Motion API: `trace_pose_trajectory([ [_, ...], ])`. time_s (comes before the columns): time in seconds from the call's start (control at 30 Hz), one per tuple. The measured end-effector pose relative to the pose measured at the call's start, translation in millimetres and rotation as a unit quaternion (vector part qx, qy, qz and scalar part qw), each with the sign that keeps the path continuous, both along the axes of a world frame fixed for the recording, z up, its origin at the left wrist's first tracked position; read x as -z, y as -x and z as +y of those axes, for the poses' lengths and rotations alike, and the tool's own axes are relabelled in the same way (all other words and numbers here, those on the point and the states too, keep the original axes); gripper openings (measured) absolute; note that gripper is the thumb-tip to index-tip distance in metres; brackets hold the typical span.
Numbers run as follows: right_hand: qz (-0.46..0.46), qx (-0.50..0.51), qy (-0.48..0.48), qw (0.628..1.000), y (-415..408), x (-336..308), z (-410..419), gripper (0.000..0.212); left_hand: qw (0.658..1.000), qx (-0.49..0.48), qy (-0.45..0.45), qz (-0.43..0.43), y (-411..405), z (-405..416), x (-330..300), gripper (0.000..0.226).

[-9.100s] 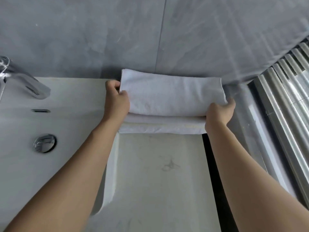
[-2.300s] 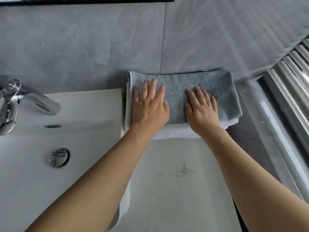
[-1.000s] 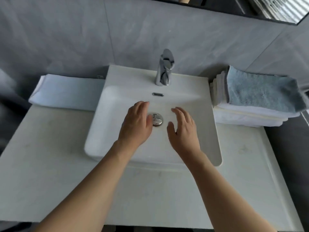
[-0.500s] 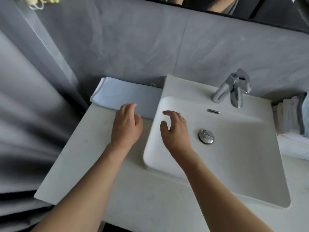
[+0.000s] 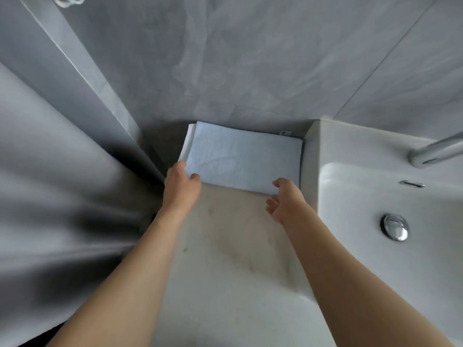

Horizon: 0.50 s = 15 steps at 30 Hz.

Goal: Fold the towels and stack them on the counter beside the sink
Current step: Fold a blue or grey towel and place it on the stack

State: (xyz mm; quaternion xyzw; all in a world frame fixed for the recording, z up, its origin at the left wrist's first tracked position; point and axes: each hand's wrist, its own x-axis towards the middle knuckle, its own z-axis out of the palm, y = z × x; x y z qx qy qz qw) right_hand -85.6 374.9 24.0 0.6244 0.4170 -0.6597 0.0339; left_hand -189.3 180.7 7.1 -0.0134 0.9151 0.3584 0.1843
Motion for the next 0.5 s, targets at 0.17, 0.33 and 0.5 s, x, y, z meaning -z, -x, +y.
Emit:
trace_pose_trajectory([
  [0.17, -0.07, 0.137, 0.008, 0.988, 23, 26, 26, 0.018, 0.996, 0.03, 0.07, -0.045, 48, 14, 24, 0.043],
  [0.33, -0.051, 0.24, -0.021, 0.969, 39, 42, 32, 0.003, 0.991, 0.015, 0.098, -0.094, 72, 36, 36, 0.05],
  [0.5, -0.047, 0.176, -0.135, 0.974, 42, 45, 31, 0.018, 0.99, -0.053, 0.011, -0.131, 88, 46, 42, 0.038],
])
